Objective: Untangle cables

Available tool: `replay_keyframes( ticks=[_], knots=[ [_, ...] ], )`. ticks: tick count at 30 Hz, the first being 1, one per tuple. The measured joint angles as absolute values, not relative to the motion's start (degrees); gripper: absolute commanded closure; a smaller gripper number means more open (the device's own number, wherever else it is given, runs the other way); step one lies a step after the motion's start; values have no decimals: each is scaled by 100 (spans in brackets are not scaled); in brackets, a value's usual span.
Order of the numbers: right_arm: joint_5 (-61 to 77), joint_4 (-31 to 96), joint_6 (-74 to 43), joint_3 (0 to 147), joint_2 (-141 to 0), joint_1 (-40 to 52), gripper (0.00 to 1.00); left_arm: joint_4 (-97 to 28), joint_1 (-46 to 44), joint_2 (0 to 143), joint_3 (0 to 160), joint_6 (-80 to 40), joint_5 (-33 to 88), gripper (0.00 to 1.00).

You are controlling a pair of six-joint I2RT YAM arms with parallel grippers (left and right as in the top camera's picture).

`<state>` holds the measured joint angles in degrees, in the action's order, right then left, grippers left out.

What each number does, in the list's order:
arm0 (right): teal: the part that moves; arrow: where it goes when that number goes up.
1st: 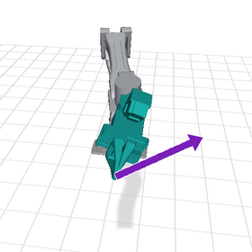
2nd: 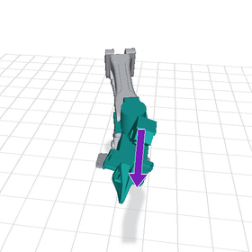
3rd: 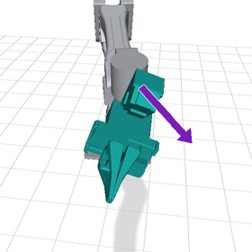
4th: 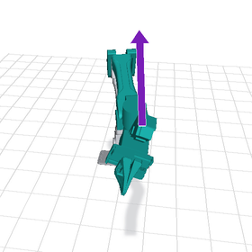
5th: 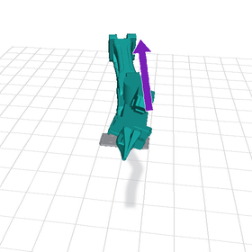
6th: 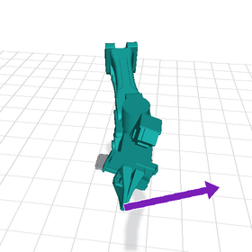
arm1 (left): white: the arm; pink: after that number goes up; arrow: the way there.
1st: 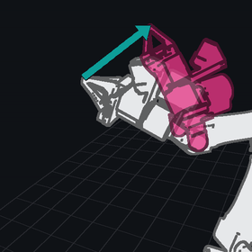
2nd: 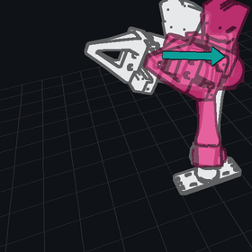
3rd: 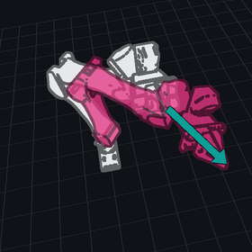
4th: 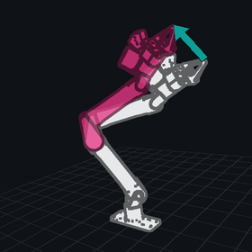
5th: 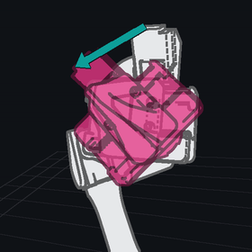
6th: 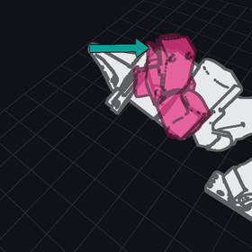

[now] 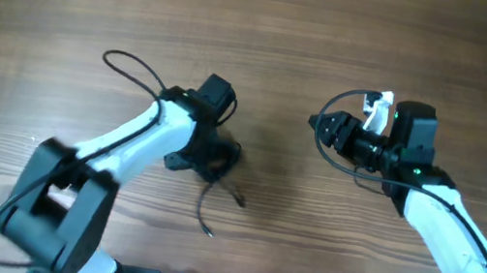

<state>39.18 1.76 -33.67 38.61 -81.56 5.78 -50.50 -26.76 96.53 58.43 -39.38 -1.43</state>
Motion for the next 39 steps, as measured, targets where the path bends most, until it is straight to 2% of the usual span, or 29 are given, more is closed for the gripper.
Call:
replay_keyframes(
  ticks=[3,8,14,18,25,28,31,34,39],
  knots=[
    [4491,172,-3221,3988,-8152,578,0,-5009,-2438,8567,5872,-3789,51,96],
    [5024,172,-3179,3988,-8152,921,0,-4757,-1120,7234,5911,-3752,1535,96],
    [4781,-384,-2849,3990,-8152,2051,0,-4755,301,7107,5911,-4110,3347,96],
    [4171,-585,-2724,3990,-8152,2665,0,-4729,849,7107,5911,-4600,3927,96],
    [4123,-604,-3295,3990,-8152,2842,3,-4320,893,7107,5911,-6012,4084,96],
    [4023,-604,-3481,3990,-8152,3411,3,-4303,893,7107,5911,-7105,4060,96],
    [3264,-709,-3747,3988,-8152,4071,3,-4309,893,7107,5911,-8058,4058,96],
    [2220,-1426,-4047,3975,-8309,4615,1,-4333,893,7107,5911,-8875,4064,96],
    [1476,-3597,-4274,4003,-9279,4928,19,-4327,727,7107,5911,-9633,4066,96]
  ],
)
